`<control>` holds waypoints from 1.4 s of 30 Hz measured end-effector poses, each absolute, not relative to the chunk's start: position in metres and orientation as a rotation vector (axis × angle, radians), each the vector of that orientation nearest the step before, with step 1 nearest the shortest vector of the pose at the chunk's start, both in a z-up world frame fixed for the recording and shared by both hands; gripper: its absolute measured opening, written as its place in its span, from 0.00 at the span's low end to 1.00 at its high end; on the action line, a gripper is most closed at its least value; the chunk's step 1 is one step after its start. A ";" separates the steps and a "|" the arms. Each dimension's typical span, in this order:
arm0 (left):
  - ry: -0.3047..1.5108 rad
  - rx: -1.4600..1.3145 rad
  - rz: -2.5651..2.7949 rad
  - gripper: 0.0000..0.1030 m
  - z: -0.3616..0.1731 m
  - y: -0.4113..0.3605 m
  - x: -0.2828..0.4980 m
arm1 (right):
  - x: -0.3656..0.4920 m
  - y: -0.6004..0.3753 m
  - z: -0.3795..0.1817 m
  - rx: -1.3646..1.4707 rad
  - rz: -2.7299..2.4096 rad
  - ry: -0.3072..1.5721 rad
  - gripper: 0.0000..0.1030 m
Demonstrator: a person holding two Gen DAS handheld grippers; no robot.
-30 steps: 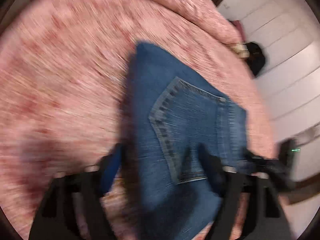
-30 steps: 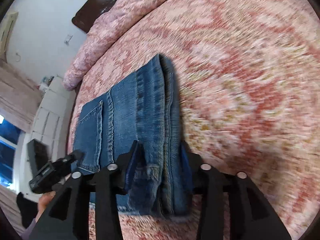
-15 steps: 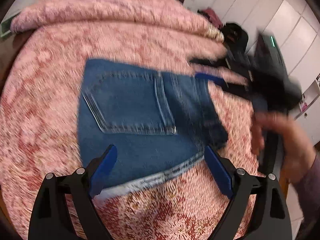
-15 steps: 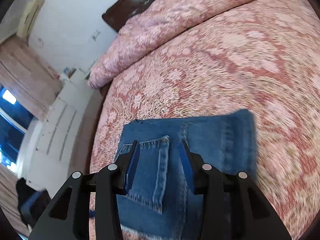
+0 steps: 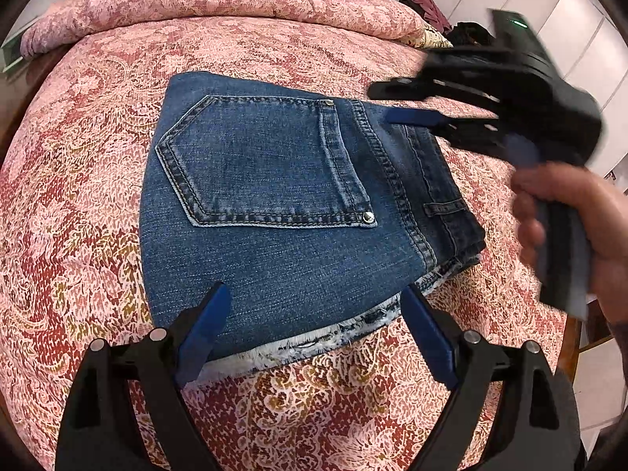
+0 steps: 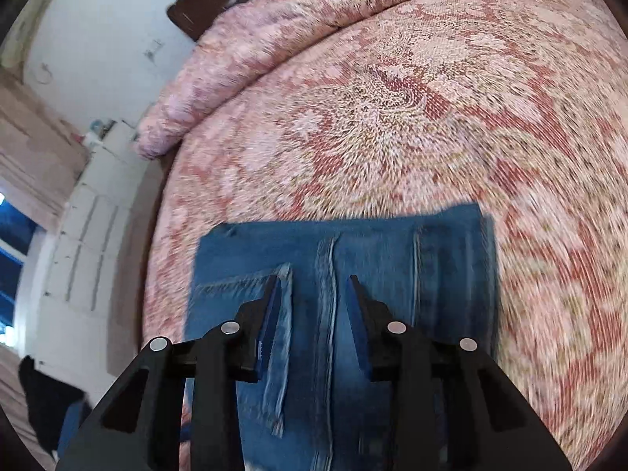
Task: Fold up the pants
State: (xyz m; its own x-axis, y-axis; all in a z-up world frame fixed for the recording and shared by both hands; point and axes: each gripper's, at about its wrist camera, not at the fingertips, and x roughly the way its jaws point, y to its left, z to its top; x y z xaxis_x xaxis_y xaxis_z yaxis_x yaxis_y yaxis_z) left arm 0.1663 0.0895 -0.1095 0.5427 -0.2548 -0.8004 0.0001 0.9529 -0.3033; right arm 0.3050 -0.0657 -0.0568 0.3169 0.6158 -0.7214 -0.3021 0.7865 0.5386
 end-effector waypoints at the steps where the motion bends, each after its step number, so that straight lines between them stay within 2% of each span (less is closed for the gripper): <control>1: 0.988 -0.285 -0.153 0.85 -0.110 0.090 0.167 | 0.293 -0.075 -0.054 0.346 0.632 1.081 0.32; 7: 0.983 -0.301 -0.158 0.85 -0.112 0.093 0.164 | 0.238 -0.112 -0.058 0.422 0.688 1.084 0.32; 10: 0.982 -0.305 -0.154 0.85 -0.111 0.093 0.161 | 0.219 -0.132 -0.084 0.455 0.650 1.139 0.32; 14: 0.975 -0.333 -0.160 0.86 -0.113 0.098 0.159 | 0.203 -0.166 -0.114 0.688 0.629 1.159 0.33; 15: 0.968 -0.343 -0.164 0.87 -0.113 0.100 0.157 | 0.197 -0.169 -0.113 0.687 0.595 1.169 0.52; 16: 0.960 -0.365 -0.169 0.87 -0.113 0.105 0.154 | 0.192 -0.170 -0.111 0.676 0.572 1.178 0.61; 19: 0.950 -0.413 -0.161 0.87 -0.109 0.112 0.144 | 0.164 -0.177 -0.102 0.683 0.596 1.146 0.63; 25: 0.947 -0.397 -0.121 0.90 -0.101 0.108 0.110 | 0.123 -0.176 -0.080 0.574 0.592 1.105 0.63; 30: 0.908 -0.312 -0.066 0.94 -0.095 0.093 0.071 | 0.090 -0.159 -0.058 0.364 0.571 1.026 0.63; 33: 0.845 -0.277 -0.014 0.97 -0.090 0.088 0.044 | 0.076 -0.149 -0.052 0.241 0.526 0.964 0.68; 38: 0.731 -0.228 0.021 0.97 -0.073 0.088 0.023 | 0.055 -0.142 -0.044 0.074 0.508 0.854 0.68; 42: 0.654 -0.154 0.026 0.98 -0.063 0.083 0.012 | 0.047 -0.139 -0.038 0.044 0.534 0.803 0.69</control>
